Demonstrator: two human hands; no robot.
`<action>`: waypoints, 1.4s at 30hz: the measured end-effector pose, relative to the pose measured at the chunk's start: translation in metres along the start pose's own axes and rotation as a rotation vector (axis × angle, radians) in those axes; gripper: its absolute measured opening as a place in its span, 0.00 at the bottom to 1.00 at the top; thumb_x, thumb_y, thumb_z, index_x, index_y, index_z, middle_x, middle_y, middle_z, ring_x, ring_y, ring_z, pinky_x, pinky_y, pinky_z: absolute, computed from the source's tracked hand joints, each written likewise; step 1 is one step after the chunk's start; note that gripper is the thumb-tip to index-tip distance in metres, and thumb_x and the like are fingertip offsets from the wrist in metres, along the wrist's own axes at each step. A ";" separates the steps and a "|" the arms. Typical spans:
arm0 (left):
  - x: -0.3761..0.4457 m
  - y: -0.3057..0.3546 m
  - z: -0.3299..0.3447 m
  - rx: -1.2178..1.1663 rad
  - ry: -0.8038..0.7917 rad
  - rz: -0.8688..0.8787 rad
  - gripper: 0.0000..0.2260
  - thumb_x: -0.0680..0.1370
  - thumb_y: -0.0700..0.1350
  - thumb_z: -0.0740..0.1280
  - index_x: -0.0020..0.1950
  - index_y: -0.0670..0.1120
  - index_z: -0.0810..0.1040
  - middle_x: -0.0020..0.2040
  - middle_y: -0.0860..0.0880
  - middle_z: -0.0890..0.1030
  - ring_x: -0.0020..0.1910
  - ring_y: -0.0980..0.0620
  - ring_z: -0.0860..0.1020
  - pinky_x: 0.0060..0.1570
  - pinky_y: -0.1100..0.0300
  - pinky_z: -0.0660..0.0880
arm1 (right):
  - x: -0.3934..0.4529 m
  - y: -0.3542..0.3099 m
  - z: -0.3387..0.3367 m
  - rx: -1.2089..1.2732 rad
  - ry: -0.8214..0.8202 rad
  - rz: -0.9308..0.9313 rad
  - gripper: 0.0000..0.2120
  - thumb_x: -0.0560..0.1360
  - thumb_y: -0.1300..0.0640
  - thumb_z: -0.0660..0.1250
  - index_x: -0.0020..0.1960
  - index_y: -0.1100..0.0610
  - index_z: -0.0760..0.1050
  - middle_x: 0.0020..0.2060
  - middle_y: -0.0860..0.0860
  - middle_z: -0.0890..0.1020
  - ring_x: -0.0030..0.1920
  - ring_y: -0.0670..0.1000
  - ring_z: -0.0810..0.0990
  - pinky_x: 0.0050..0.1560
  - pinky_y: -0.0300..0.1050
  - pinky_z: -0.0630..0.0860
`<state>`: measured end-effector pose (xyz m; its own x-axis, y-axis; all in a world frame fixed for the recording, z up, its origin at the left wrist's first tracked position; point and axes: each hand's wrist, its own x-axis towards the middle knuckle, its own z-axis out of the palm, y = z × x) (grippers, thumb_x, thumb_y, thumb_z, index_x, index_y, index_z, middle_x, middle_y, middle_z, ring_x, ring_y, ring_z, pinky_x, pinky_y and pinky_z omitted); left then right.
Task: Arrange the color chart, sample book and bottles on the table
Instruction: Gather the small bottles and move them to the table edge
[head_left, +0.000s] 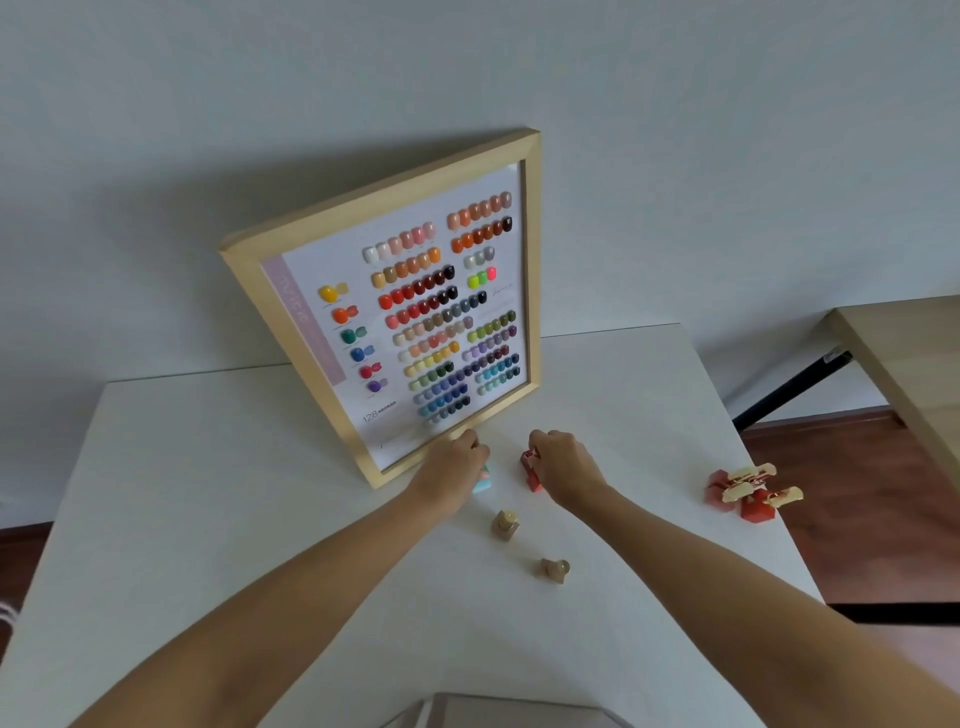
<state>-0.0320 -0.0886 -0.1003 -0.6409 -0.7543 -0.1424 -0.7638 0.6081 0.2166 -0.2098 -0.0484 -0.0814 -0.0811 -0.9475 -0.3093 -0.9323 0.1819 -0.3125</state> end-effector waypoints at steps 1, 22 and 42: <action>0.002 0.000 -0.001 -0.007 -0.006 -0.008 0.08 0.78 0.44 0.67 0.54 0.42 0.76 0.55 0.44 0.77 0.50 0.47 0.79 0.51 0.56 0.79 | -0.001 0.002 -0.002 -0.005 -0.008 -0.006 0.06 0.78 0.61 0.61 0.52 0.61 0.75 0.44 0.57 0.79 0.41 0.56 0.80 0.44 0.51 0.81; 0.048 0.171 -0.017 -0.094 -0.053 0.296 0.07 0.79 0.39 0.64 0.53 0.38 0.78 0.53 0.43 0.75 0.47 0.42 0.80 0.50 0.49 0.79 | -0.135 0.169 -0.052 0.090 0.090 0.174 0.08 0.79 0.58 0.61 0.55 0.59 0.75 0.46 0.55 0.82 0.41 0.51 0.79 0.41 0.43 0.78; 0.096 0.309 0.037 0.016 -0.138 0.556 0.12 0.76 0.36 0.68 0.60 0.38 0.78 0.63 0.43 0.76 0.59 0.44 0.79 0.62 0.58 0.74 | -0.165 0.273 -0.061 0.206 0.092 0.273 0.09 0.79 0.60 0.63 0.58 0.58 0.75 0.48 0.56 0.80 0.45 0.54 0.81 0.46 0.46 0.81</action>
<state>-0.3321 0.0361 -0.0826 -0.9498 -0.2815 -0.1365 -0.3096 0.9086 0.2804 -0.4726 0.1416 -0.0610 -0.3580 -0.8744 -0.3276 -0.7817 0.4725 -0.4071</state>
